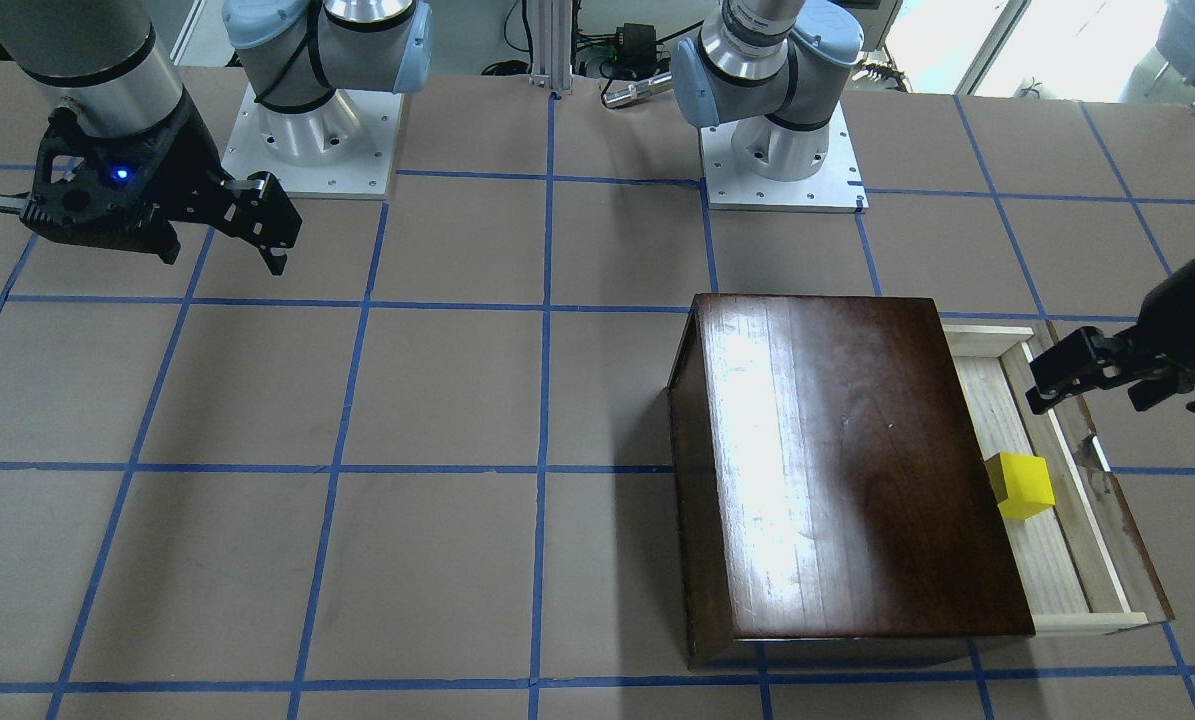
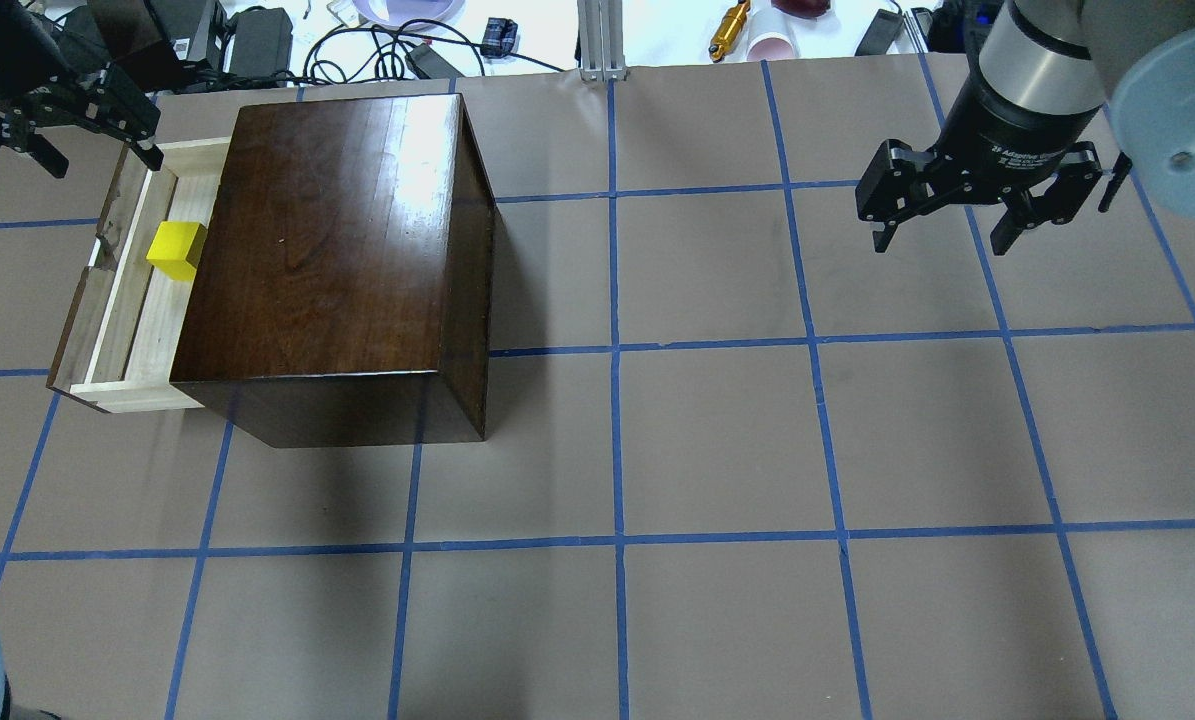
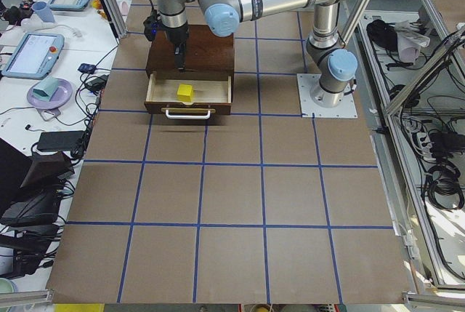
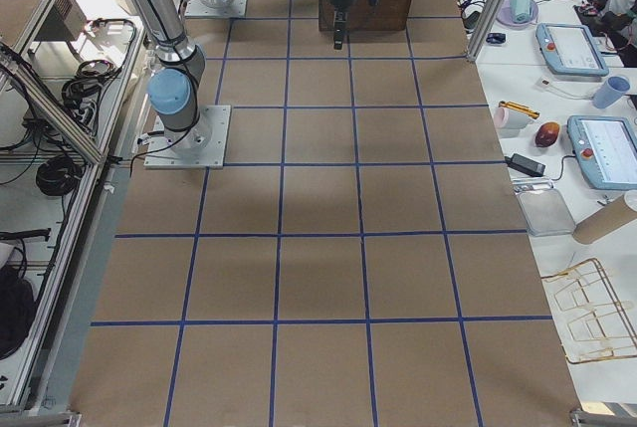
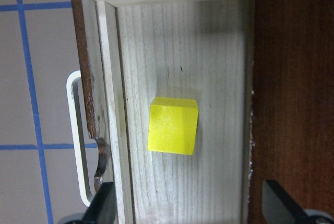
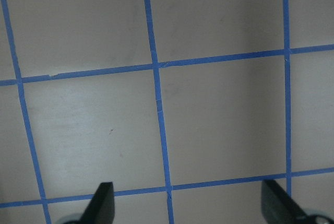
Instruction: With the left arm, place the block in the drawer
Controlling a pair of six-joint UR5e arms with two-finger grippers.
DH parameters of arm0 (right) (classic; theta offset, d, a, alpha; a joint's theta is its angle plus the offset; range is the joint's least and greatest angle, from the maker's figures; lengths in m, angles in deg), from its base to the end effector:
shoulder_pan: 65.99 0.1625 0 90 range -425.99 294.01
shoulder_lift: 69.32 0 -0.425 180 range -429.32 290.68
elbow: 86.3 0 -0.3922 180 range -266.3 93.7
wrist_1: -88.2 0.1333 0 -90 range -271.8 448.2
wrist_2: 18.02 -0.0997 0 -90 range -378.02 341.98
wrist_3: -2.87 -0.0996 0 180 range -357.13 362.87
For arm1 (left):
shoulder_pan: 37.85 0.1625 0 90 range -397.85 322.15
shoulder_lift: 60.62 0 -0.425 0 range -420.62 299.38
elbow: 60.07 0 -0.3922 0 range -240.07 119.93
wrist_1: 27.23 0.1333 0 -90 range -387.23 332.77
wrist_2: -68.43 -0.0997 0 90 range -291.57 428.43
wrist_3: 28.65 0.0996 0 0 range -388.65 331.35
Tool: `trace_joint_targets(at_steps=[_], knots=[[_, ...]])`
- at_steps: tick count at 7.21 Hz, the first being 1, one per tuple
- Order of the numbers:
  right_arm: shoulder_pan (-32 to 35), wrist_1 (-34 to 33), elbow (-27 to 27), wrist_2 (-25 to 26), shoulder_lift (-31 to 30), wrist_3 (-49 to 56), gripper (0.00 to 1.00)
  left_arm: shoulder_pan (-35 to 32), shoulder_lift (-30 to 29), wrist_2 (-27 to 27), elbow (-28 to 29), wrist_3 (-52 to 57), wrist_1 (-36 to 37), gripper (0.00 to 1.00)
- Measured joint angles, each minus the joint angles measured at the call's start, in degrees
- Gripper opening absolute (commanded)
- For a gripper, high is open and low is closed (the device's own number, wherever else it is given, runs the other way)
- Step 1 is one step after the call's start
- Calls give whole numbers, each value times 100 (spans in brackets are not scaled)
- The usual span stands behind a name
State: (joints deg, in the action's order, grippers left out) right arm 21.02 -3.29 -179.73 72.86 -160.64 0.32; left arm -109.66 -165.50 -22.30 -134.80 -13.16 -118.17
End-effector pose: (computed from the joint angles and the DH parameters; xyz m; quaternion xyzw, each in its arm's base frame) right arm 0.1065 -0.4870 0.4723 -0.0483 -0.9988 -0.0054 0.0077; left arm 0.0619 -0.6113 0.4754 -0.0235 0.9997 0.0064 0.0047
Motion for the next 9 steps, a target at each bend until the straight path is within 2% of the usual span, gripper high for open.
trace_joint_targets(at_steps=[4, 9], knots=[[0, 0, -1, -2, 0, 0, 100, -1178, 284, -20, -92, -1665, -385, 100], [0, 0, 0, 0, 0, 0, 100, -1935, 625, -17, -695, -1784, -266, 100]])
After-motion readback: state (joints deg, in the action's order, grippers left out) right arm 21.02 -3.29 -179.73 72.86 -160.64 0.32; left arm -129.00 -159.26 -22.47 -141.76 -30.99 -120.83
